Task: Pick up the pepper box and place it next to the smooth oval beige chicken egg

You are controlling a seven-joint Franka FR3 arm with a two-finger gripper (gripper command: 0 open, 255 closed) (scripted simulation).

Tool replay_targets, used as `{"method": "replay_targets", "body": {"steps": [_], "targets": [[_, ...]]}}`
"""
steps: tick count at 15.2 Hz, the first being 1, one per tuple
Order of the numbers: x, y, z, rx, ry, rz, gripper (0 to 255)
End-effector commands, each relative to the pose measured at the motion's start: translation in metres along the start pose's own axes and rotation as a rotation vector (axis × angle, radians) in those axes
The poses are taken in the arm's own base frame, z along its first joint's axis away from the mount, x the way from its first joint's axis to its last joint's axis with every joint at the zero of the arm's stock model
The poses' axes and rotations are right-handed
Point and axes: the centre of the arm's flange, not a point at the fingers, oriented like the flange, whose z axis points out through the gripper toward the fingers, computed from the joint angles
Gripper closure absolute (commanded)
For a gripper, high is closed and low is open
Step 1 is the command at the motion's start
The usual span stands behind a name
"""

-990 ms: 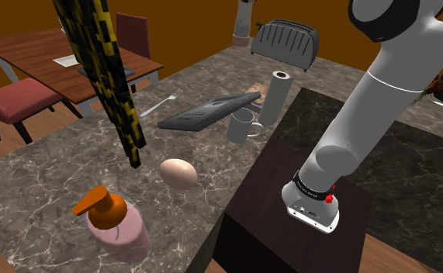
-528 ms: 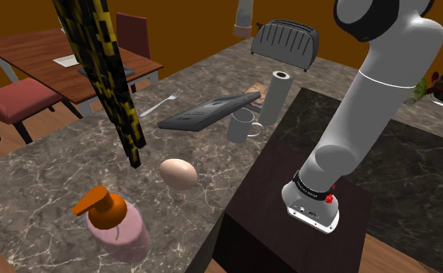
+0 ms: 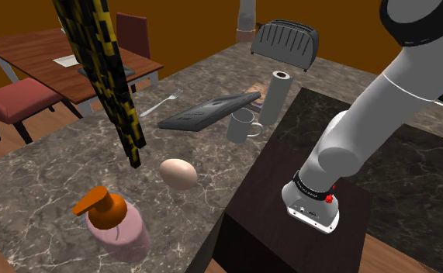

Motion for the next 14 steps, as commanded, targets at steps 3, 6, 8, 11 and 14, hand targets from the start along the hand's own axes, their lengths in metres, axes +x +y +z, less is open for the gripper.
{"method": "replay_targets", "body": {"steps": [3, 6, 8, 11, 14], "targets": [[-0.027, -0.048, -0.006, -0.002, 0.0, 0.001, 255], [-0.046, -0.083, -0.009, -0.002, 0.0, 0.001, 255], [-0.058, -0.106, -0.011, -0.002, 0.0, 0.001, 255], [-0.077, -0.141, -0.014, -0.002, 0.0, 0.001, 255], [-0.095, -0.175, -0.018, -0.002, 0.0, 0.001, 255]]}}
